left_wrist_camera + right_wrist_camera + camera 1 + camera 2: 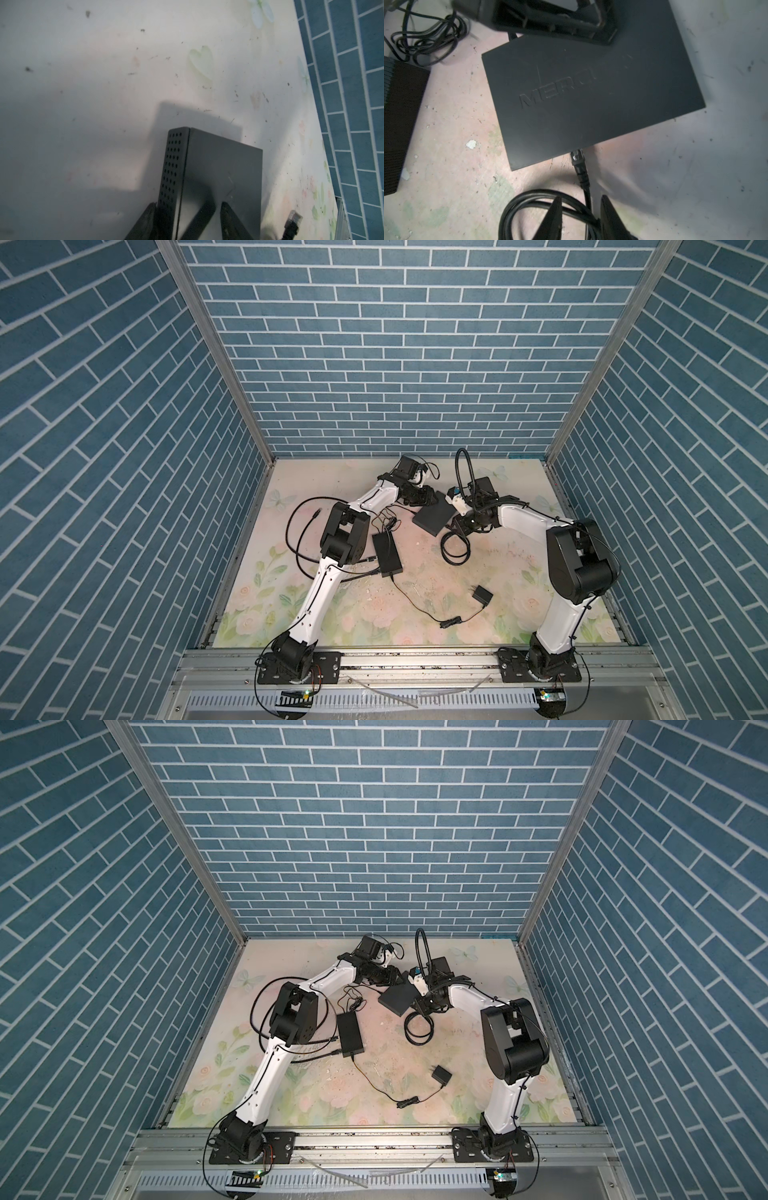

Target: Insert the plug into the switch port

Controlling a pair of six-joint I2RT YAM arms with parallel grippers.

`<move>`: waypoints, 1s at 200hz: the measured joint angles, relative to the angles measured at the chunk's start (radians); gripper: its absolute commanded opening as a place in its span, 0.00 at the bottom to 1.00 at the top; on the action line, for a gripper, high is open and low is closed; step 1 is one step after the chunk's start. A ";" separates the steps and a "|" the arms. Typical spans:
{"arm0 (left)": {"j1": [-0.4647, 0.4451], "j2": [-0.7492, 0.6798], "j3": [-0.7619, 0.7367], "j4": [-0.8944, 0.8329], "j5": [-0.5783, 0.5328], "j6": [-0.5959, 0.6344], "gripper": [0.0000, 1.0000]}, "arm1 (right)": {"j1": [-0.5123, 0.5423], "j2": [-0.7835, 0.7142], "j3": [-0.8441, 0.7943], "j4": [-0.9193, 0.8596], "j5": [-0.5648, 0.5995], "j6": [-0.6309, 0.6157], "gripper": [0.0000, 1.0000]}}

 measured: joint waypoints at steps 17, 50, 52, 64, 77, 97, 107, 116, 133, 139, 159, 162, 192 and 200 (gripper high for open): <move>-0.002 0.000 -0.007 0.012 0.004 0.000 0.51 | 0.016 0.032 0.031 -0.028 0.017 -0.008 0.30; -0.002 -0.006 -0.034 0.053 0.014 0.000 0.51 | 0.038 0.061 0.059 -0.068 0.047 -0.016 0.23; -0.002 -0.006 -0.036 0.056 0.015 0.000 0.51 | 0.039 0.062 0.061 -0.069 0.050 -0.019 0.22; -0.002 -0.010 -0.046 0.067 0.018 0.000 0.50 | 0.043 0.068 0.072 -0.080 0.062 -0.018 0.22; -0.002 -0.014 -0.058 0.079 0.022 0.001 0.50 | 0.046 0.080 0.089 -0.090 0.082 -0.018 0.20; -0.002 -0.023 -0.078 0.097 0.022 0.002 0.50 | 0.048 0.092 0.104 -0.088 0.123 -0.016 0.21; -0.003 -0.026 -0.085 0.101 0.023 0.004 0.50 | 0.049 0.092 0.104 -0.085 0.139 -0.014 0.24; -0.004 -0.028 -0.089 0.103 0.022 0.005 0.50 | 0.049 0.092 0.104 -0.080 0.153 -0.015 0.26; -0.005 -0.033 -0.097 0.106 0.023 0.008 0.50 | 0.049 0.090 0.104 -0.072 0.167 -0.018 0.26; -0.005 -0.034 -0.099 0.107 0.023 0.008 0.50 | 0.049 0.090 0.104 -0.073 0.169 -0.019 0.26; -0.006 -0.035 -0.101 0.109 0.023 0.008 0.50 | 0.049 0.090 0.104 -0.084 0.169 -0.024 0.28; -0.006 -0.035 -0.101 0.109 0.023 0.008 0.50 | 0.049 0.090 0.104 -0.086 0.169 -0.026 0.28; -0.006 -0.035 -0.101 0.111 0.023 0.008 0.50 | 0.051 0.091 0.104 -0.102 0.158 -0.037 0.28; -0.006 -0.035 -0.101 0.111 0.024 0.007 0.50 | 0.053 0.095 0.106 -0.106 0.158 -0.037 0.28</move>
